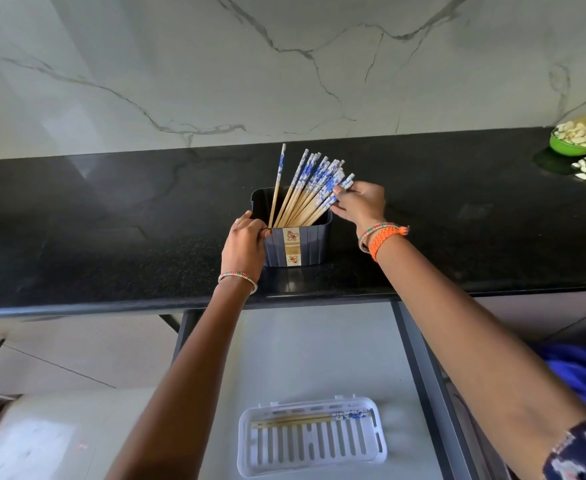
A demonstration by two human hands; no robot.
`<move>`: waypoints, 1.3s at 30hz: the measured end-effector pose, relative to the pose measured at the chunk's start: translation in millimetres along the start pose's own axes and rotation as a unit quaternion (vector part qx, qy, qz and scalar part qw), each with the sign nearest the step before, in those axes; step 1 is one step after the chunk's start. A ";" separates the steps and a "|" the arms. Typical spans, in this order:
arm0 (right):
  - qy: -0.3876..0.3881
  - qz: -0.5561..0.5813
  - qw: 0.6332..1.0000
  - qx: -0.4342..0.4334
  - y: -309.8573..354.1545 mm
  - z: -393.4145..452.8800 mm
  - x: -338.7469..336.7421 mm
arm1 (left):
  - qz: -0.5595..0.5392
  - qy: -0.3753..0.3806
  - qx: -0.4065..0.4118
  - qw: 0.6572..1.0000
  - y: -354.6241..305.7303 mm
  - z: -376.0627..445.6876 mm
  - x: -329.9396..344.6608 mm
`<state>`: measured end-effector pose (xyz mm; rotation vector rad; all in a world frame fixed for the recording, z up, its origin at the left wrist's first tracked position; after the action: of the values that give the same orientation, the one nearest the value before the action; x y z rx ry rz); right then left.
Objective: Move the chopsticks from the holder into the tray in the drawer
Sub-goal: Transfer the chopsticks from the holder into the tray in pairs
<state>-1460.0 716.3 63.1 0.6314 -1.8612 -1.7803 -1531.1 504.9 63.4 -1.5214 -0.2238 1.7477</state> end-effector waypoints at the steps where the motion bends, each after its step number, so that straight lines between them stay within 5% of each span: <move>1: -0.001 0.002 1.000 0.000 -1.5 -4.7 2.1 | -0.002 0.000 -0.001 1.000 2.6 -2.3 -3.0; 19: -0.196 0.009 0.977 -0.083 77.4 -54.3 -43.6 | -0.042 0.023 0.028 0.998 27.8 -27.6 -51.7; 24: -0.196 0.167 0.965 -0.037 86.3 -85.2 -70.0 | -0.132 -0.040 -0.032 0.990 41.4 -64.2 -70.6; 29: -0.198 0.264 0.938 0.108 -28.0 -163.1 -78.5 | -0.233 -0.051 -0.191 0.952 101.2 -147.6 -42.3; 34: -0.192 0.229 0.899 0.320 -192.5 -270.3 -80.8 | -0.116 0.117 -0.339 0.926 167.5 -238.0 18.8; 39: -0.228 0.170 0.889 0.358 -246.2 -299.9 -80.6 | -0.053 0.249 -0.375 0.891 197.3 -282.1 53.5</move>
<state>-1208.5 523.5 -175.0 0.0843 -2.7783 -1.0326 -1362.9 307.7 -169.3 -2.3944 -0.7614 1.1575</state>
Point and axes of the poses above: each hand's wrist, its own z-axis towards the middle knuckle, its own x-axis out of the palm, y = z × x, the point moved 7 cm from there along z, towards the middle knuckle, and after that the axes turned 8 degrees about -x, right-handed, at the moved point
